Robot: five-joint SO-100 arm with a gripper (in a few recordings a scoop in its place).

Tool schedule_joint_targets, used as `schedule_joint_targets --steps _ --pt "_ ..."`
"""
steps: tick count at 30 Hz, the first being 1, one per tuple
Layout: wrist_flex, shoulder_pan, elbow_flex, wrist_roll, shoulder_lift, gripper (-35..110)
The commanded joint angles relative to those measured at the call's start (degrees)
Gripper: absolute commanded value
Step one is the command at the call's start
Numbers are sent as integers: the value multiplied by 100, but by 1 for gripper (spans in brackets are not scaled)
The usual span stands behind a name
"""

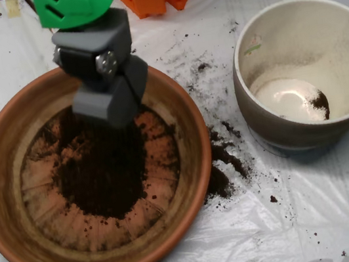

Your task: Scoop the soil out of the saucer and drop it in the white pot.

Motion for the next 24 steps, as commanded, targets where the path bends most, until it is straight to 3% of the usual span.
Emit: schedule_joint_targets --steps 1,11,24 --pt "97 -413 -378 -9 1011 -1" --pt "202 -2145 -835 -519 1257 -1" --pt "483 -4017 -1608 -422 677 -1"
